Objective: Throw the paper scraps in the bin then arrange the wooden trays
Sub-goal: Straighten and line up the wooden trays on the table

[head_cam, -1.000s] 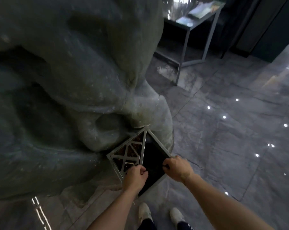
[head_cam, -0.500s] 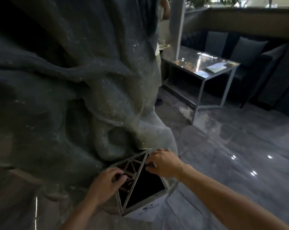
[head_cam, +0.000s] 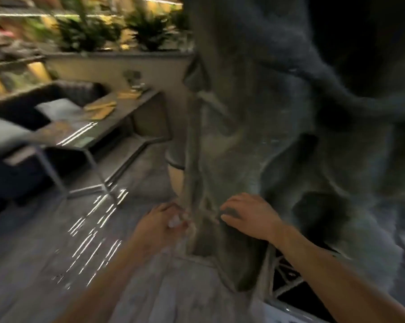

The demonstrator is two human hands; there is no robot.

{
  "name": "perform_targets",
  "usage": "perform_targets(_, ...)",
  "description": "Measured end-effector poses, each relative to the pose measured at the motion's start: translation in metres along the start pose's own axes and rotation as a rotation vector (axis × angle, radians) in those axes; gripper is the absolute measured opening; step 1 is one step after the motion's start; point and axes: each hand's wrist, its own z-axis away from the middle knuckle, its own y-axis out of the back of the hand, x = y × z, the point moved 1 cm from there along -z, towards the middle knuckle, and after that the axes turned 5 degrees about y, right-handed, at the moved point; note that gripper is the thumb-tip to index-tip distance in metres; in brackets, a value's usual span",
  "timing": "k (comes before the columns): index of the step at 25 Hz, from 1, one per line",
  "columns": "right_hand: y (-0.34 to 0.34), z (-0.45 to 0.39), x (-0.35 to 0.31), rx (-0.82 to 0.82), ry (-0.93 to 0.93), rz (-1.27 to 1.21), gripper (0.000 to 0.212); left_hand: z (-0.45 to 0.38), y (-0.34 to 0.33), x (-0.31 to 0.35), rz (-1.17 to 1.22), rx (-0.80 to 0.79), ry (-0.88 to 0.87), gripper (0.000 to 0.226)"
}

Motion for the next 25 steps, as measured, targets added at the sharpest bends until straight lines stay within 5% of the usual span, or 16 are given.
perform_targets(4, -0.033, -0.103, -0.099, -0.003, 0.237, 0.053, 0.036, 0.055, 0.064, -0.118, -0.084, 0.131, 0.234, 0.062)
perform_targets(12, -0.097, -0.223, -0.243, -0.013, 0.374, -0.010, 0.037, 0.135, 0.140, -0.287, -0.191, 0.172, 0.471, 0.053)
perform_targets(25, -0.148, -0.396, -0.279, -0.063, 0.432, 0.036, 0.040, 0.068, 0.167, -0.417, -0.264, 0.157, 0.564, 0.066)
